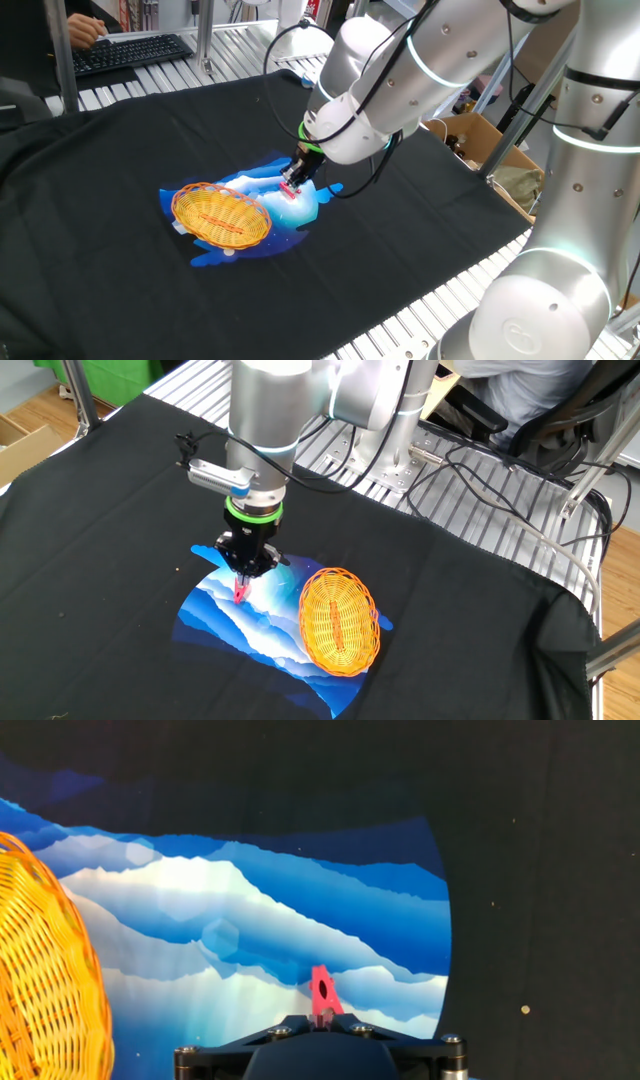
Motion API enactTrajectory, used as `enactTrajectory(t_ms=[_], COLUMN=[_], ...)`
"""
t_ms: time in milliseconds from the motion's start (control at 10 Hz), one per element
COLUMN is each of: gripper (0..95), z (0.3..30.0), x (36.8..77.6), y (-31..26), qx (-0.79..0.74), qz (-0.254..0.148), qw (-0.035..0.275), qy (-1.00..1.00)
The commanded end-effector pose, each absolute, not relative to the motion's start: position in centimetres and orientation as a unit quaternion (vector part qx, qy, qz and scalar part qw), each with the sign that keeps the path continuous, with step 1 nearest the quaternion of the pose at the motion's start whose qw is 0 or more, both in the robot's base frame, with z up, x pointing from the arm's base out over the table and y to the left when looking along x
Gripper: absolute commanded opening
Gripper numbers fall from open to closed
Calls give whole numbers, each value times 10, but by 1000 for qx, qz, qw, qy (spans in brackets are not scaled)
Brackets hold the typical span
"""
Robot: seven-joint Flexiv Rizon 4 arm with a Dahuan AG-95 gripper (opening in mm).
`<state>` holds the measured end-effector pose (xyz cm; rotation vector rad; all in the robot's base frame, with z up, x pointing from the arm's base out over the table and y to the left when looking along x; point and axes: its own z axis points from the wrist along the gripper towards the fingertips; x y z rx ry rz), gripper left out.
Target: Use a clamp
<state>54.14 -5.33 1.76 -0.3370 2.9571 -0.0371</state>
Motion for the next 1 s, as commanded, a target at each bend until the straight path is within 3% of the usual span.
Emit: enactTrajectory(t_ms=[100, 400, 900, 1000], gripper=[0, 0, 0, 190], z=[18, 18, 18, 18], x=[541, 541, 541, 541], y=[-55, -55, -55, -55], qx=[-104, -97, -93, -84], qz=[-21, -25, -18, -18], qw=[65, 39, 26, 27], qy=[992, 994, 995, 996])
